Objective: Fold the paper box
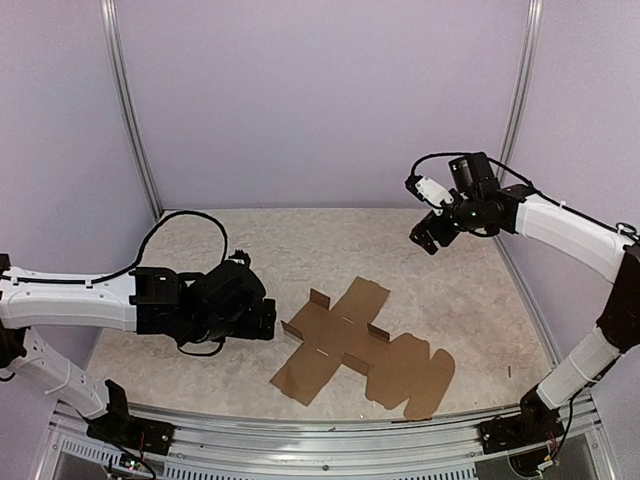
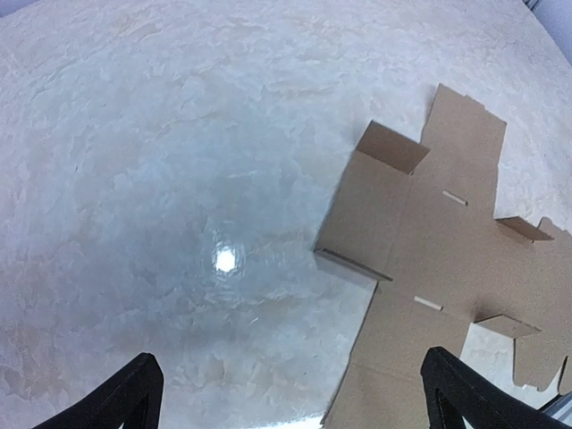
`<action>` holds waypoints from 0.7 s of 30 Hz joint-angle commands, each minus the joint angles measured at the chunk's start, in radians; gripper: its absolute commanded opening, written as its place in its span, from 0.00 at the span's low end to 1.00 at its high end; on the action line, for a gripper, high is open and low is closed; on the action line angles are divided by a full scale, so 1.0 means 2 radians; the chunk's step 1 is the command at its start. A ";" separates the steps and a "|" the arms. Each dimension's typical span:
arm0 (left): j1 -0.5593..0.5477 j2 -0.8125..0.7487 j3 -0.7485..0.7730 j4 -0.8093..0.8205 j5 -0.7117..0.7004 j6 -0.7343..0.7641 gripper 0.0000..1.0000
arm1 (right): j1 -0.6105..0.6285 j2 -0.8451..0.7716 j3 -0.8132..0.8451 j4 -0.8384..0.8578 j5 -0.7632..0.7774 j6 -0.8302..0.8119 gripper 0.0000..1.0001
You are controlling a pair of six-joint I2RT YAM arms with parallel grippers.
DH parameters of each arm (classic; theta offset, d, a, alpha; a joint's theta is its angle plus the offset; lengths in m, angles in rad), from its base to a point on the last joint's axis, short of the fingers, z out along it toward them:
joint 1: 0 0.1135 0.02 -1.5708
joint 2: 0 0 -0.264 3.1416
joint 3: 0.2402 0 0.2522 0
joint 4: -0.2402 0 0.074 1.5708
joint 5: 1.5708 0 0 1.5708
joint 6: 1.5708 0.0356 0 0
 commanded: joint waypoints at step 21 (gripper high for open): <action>-0.034 -0.044 -0.175 0.108 0.005 -0.157 0.90 | 0.021 -0.038 -0.050 0.013 -0.042 -0.013 0.99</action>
